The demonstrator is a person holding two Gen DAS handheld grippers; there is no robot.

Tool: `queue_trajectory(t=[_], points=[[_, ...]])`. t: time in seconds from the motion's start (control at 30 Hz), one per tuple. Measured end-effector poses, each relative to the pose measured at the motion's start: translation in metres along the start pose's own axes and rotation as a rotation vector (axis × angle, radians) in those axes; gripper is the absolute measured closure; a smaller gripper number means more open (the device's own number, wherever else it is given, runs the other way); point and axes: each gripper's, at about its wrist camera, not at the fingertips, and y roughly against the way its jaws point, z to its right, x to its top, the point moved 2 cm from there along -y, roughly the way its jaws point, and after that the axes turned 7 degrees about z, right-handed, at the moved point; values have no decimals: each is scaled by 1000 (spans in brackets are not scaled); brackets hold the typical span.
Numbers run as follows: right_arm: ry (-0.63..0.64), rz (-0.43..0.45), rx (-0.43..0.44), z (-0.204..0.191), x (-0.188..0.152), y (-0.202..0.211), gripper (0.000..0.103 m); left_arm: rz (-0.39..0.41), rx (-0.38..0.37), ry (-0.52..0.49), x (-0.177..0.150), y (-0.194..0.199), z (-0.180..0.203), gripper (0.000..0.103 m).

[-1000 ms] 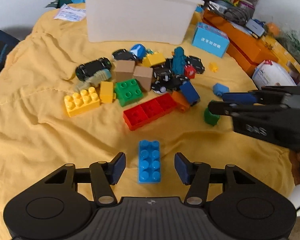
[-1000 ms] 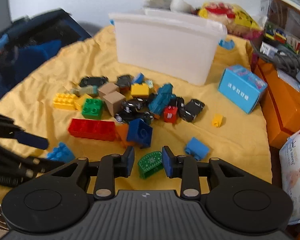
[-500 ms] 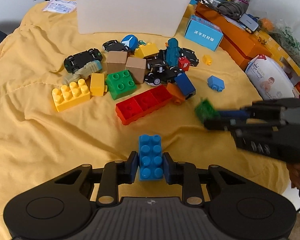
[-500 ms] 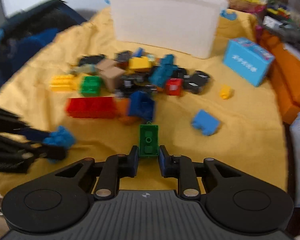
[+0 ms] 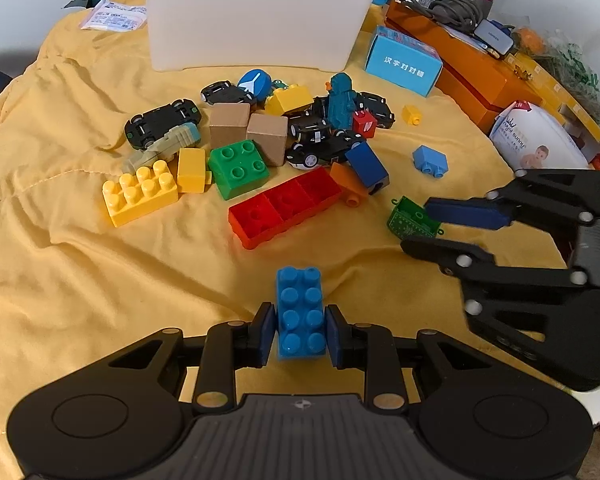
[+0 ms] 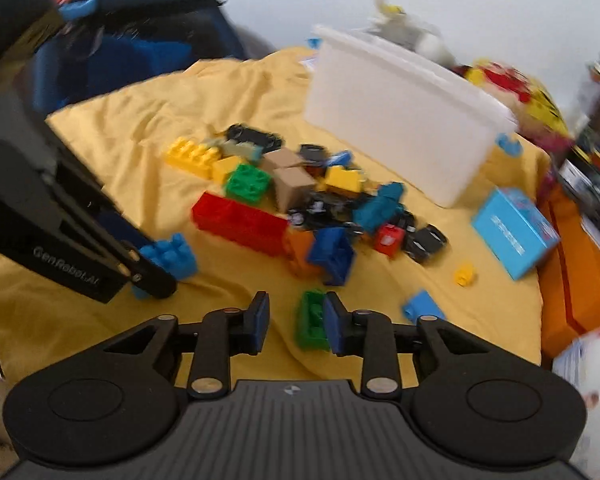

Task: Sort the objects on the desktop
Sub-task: 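Grasp the green patterned block with the right tool while the left tool holds a blue brick, then carry both bricks over the white bin and open both tools to drop them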

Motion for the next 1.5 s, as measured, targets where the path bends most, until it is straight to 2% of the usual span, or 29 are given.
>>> queue_trajectory(t=[0.1, 0.33, 0.43, 0.53, 0.57, 0.9, 1.0, 1.1, 1.37, 1.5], points=[[8, -38, -56, 2, -3, -11, 77, 1, 5, -6, -1, 1, 1, 73], [-57, -55, -66, 15, -10, -19, 75, 3, 12, -15, -3, 1, 2, 73], [-78, -62, -61, 18, -12, -21, 68, 7, 26, -58, -5, 2, 7, 75], [-158, -77, -35, 25, -18, -24, 72, 19, 22, -86, -6, 4, 10, 75], [-186, -74, -24, 28, -19, -23, 80, 26, 18, -82, -5, 6, 9, 75], [-227, -58, -45, 38, -13, -11, 80, 125, 7, -78, 29, 30, 6, 75], [-226, -61, -51, 42, -10, -14, 80, 153, 8, -102, 51, 32, 3, 75], [-225, -23, -67, 53, 6, -14, 80, 203, 19, -118, 84, 33, -3, 75], [-247, 158, -155, 112, 84, -25, 80, 378, 58, -161, 190, 40, -15, 75], [-274, 257, -208, 146, 133, -37, 80, 428, 76, -166, 239, 29, -18, 75]])
